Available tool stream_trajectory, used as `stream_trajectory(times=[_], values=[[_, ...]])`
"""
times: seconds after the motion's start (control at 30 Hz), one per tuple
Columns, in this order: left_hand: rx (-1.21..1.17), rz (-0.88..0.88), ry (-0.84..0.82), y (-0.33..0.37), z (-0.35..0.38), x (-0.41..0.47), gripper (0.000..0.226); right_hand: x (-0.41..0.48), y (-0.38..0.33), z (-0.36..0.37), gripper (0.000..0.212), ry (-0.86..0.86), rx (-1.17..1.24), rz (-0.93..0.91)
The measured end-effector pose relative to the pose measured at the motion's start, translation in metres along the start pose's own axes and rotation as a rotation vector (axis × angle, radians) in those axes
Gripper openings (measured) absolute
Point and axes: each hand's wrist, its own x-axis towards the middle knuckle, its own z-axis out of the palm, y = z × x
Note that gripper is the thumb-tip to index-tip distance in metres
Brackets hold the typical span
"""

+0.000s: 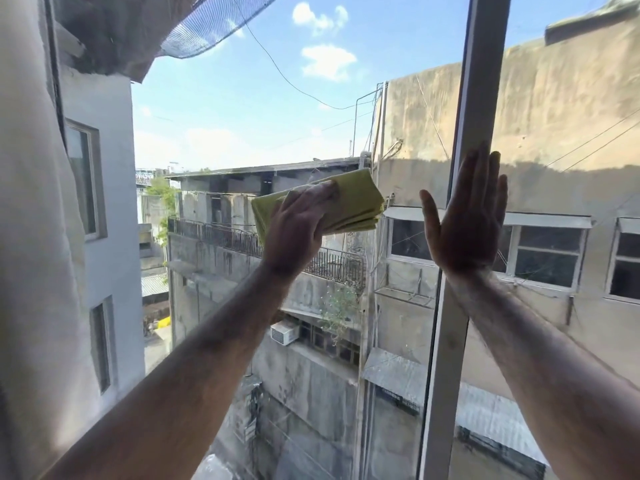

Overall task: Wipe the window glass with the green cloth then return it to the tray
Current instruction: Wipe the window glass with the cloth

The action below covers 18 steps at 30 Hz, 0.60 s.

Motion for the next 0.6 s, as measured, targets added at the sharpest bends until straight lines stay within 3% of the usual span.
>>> stream_trajectory(times=[0.1,0.23,0.33,0.53,0.6], values=[[0.104,-0.118,-0.011,-0.001,-0.009,0.014,0.033,0.001,0.001,0.0,0.086,-0.008,0.016,-0.003],[0.247,-0.396,-0.084,-0.006,-0.02,0.017,0.064,0.001,0.001,0.002,0.085,-0.002,0.02,-0.003],[0.247,-0.359,-0.116,-0.006,-0.028,0.027,0.054,0.0,0.001,0.001,0.085,-0.023,0.028,0.001],[-0.012,-0.295,-0.18,-0.002,-0.038,0.03,0.038,0.002,-0.005,-0.021,0.092,-0.139,0.122,0.03],[-0.123,-0.275,-0.242,-0.005,-0.045,0.024,0.033,-0.003,-0.015,-0.035,0.095,-0.156,0.197,-0.103]])
